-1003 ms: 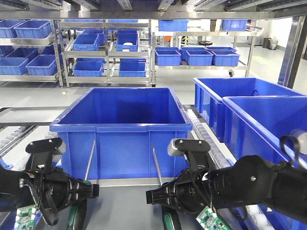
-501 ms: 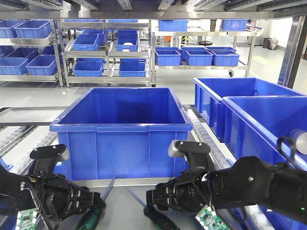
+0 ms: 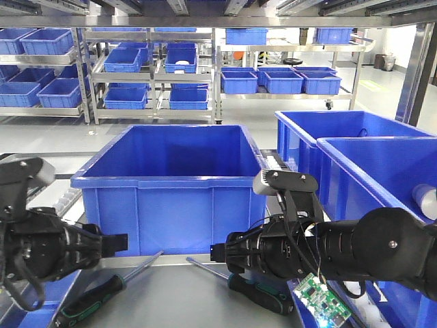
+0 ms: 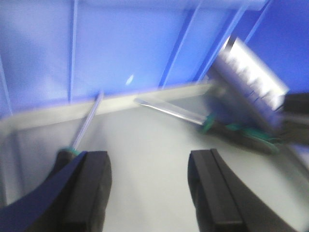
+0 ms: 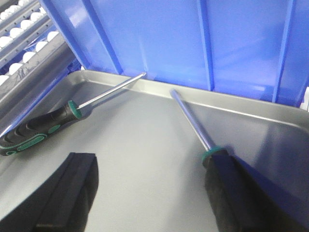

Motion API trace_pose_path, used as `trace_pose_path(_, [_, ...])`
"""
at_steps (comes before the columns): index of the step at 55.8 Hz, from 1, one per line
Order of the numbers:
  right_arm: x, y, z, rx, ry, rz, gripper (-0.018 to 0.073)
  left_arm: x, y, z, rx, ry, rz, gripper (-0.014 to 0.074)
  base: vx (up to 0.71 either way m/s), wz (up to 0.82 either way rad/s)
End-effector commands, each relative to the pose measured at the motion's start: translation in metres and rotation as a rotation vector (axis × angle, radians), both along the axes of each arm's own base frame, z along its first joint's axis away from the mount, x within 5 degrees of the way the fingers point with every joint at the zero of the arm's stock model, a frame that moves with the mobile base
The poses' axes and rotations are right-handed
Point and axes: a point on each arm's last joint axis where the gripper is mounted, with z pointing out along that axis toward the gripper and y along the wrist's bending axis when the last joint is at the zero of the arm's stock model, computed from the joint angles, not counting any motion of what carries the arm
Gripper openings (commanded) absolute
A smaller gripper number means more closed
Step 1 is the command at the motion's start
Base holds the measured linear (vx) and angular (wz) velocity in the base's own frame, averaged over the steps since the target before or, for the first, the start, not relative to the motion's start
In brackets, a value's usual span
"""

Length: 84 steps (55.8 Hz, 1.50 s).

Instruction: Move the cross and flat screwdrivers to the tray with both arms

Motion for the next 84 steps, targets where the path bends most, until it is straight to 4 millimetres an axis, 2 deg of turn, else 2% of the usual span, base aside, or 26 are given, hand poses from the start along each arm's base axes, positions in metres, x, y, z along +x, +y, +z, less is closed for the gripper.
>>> trace_pose_path(1, [0.000,-0.005,0.031,0.059,-0.115,-0.039,0.0548,-0.002,0.002,0.024,-0.056,-0.101,0.034,0.0489,0.00,0.00])
trace_pose_path(12, [0.000,-0.005,0.031,0.059,-0.115,-0.039,0.0548,-0.001,0.002,0.022,-0.054,-0.094,0.033,0.0489,0.00,0.00])
trace_pose_path(20, [0.000,-0.005,0.031,0.059,-0.115,-0.039,0.0548,-0.002,0.004,0.020,0.019,-0.109,0.014,0.0451,0.00,0.00])
trace_pose_path(25, [0.000,-0.005,0.031,0.059,-0.115,-0.039,0.0548,-0.016,0.011,0.026,0.071,-0.140,0.011,0.0385,0.00,0.00])
trace_pose_path(32, [0.000,-0.005,0.031,0.059,-0.115,-0.039,0.0548,-0.058,0.032,0.031,0.084,-0.228,0.081,0.0222,0.00,0.00])
trace_pose_path(36, [0.000,-0.005,0.031,0.059,-0.115,-0.039,0.0548,-0.081,0.046,0.015,0.116,-0.276,0.124,0.0116,0.00,0.00])
trace_pose_path(41, [0.000,-0.005,0.031,0.059,-0.115,-0.039,0.0548,-0.112,0.064,-0.014,0.098,-0.331,0.198,-0.0003,0.00,0.00])
trace_pose_path(52, [0.000,-0.005,0.031,0.059,-0.115,-0.039,0.0548,-0.164,0.092,-0.082,0.061,-0.508,0.358,-0.0008,0.00,0.00])
trace_pose_path(62, [0.000,-0.005,0.031,0.059,-0.115,-0.039,0.0548,-0.188,0.102,-0.123,0.055,-0.601,0.450,-0.0007,0.00,0.00])
trace_pose_path(66, [0.000,-0.005,0.031,0.059,-0.115,-0.039,0.0548,-0.193,0.104,-0.130,0.055,-0.626,0.476,-0.0006,0.00,0.00])
trace_pose_path(71, [0.000,-0.005,0.031,0.059,-0.115,-0.039,0.0548,-0.201,0.106,-0.127,0.048,-0.682,0.502,-0.0007,0.00,0.00])
trace_pose_path(84, [0.000,-0.005,0.030,0.058,-0.111,-0.037,0.0548,-0.200,0.106,-0.126,0.051,-0.682,0.512,-0.0007,0.00,0.00])
